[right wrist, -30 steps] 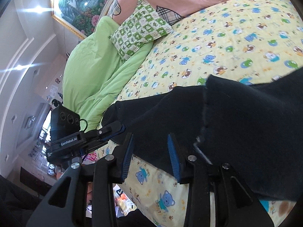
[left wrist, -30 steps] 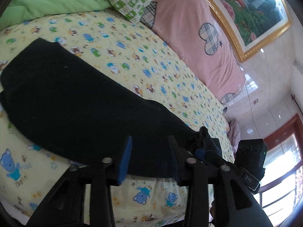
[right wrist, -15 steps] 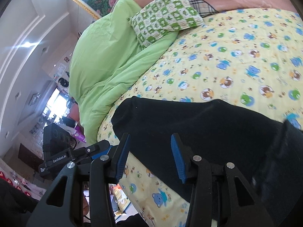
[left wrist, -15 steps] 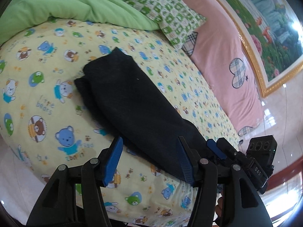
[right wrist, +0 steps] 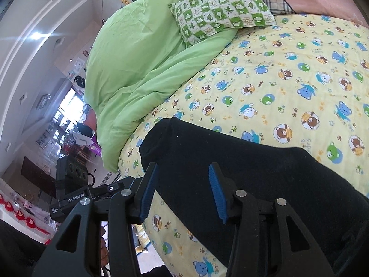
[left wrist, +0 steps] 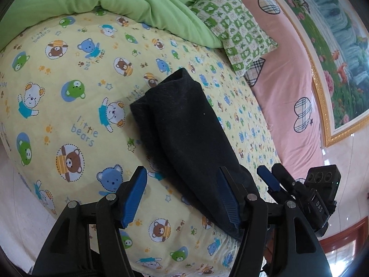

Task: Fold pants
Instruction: 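Lower the folded pants onto the quilt and open both grippers, then grasp the folded end of the black pants with the left gripper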

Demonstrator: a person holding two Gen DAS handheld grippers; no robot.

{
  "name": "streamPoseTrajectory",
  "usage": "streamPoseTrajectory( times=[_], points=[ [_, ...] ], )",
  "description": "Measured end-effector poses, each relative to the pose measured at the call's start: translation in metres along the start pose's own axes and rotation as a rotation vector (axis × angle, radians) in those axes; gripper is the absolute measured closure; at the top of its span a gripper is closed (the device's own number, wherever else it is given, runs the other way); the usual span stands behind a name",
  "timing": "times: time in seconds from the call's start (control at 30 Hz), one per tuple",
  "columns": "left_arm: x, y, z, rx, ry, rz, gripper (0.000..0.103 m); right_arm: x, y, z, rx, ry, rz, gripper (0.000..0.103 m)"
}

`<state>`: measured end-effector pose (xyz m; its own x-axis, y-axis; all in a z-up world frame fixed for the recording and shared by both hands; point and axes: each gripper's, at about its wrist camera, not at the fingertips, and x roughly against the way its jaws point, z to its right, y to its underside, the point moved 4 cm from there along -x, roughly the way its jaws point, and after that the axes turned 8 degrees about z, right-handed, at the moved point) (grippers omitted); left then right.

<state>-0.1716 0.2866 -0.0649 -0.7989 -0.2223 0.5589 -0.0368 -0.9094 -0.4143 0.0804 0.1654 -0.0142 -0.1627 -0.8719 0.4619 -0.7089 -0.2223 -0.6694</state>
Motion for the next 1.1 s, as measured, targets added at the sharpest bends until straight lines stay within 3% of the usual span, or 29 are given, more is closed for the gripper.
streamPoseTrajectory(
  times=[0.13,0.57,0.83,0.97,1.03,1.1],
  points=[
    [-0.008,-0.004,-0.008,0.038,-0.016,-0.013,0.039,-0.020,-0.012,0.000,0.012,-0.018,-0.034,0.047],
    [-0.040,-0.028,-0.020,0.105,-0.048,-0.011,0.035,-0.116,-0.053,-0.006,0.169,-0.012,-0.225,0.046],
    [-0.049,-0.036,-0.020,0.109,-0.039,-0.004,0.035,-0.162,-0.052,-0.006,0.234,-0.020,-0.348,0.046],
    [-0.052,-0.038,-0.019,0.101,-0.040,0.001,0.037,-0.174,-0.053,-0.003,0.233,-0.025,-0.366,0.046],
    [-0.053,-0.037,-0.018,0.083,-0.050,0.000,0.037,-0.178,-0.052,-0.002,0.224,-0.032,-0.374,0.047],
    [-0.053,-0.037,-0.017,0.071,-0.062,0.001,0.044,-0.179,-0.050,-0.003,0.216,-0.059,-0.386,0.063]
  ],
)
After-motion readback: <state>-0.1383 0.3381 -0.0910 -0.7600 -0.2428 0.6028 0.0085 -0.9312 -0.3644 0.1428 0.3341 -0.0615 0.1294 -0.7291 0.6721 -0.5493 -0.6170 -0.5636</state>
